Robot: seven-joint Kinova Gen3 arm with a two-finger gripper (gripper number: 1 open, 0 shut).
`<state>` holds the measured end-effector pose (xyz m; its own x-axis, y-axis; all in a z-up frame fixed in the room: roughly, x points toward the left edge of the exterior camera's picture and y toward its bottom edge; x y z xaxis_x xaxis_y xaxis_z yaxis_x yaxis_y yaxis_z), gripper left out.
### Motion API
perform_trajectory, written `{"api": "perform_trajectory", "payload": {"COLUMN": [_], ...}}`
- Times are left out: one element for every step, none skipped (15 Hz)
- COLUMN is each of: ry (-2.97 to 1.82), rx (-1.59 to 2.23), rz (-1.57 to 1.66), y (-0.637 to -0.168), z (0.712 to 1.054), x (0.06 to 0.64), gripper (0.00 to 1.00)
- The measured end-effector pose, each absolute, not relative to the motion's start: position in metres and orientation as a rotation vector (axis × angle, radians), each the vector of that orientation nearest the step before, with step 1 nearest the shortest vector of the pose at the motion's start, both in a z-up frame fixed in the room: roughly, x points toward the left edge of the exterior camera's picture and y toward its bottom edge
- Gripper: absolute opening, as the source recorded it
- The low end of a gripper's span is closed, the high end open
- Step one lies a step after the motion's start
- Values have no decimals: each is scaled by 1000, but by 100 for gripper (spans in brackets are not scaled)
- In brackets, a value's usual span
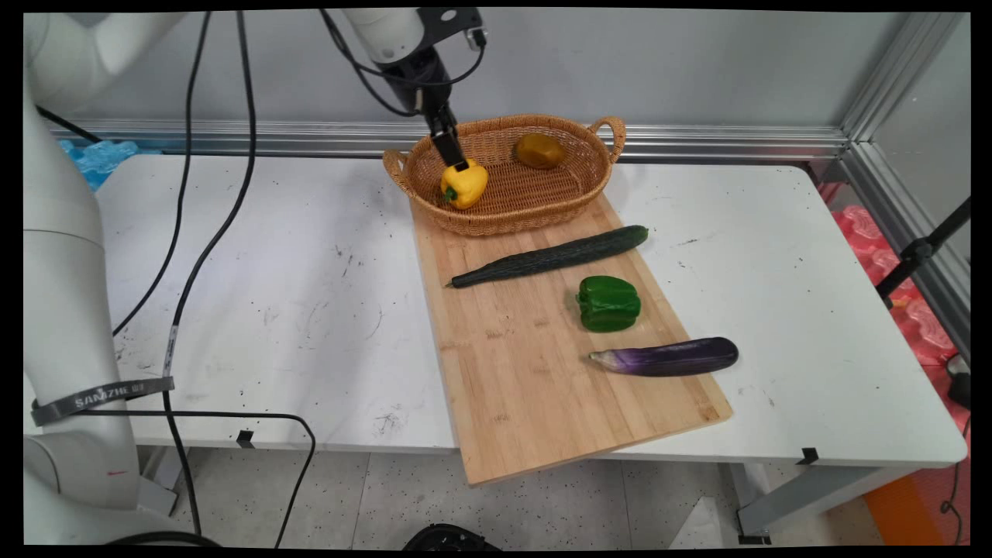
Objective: Pick up the potato from the vegetable basket
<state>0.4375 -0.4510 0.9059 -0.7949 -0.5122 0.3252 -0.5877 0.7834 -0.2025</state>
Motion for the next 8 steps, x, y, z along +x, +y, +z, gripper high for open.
{"api": "perform_trajectory", "payload": {"ry": [-2717, -2711, -2705, -2701, -2696, -2693, -2690, -2687], "rx": [833, 810, 792, 779, 762, 751, 732, 708], "rz": [445, 458, 467, 472, 481, 487, 493, 497], "y": [-461, -470, -479, -484, -492, -497, -505, -514], "z": [904, 902, 899, 898, 895, 894, 891, 887], "x": [437, 437, 436, 436, 435, 436, 435, 435], "gripper": [100, 100, 100, 100, 100, 100, 100, 100]}}
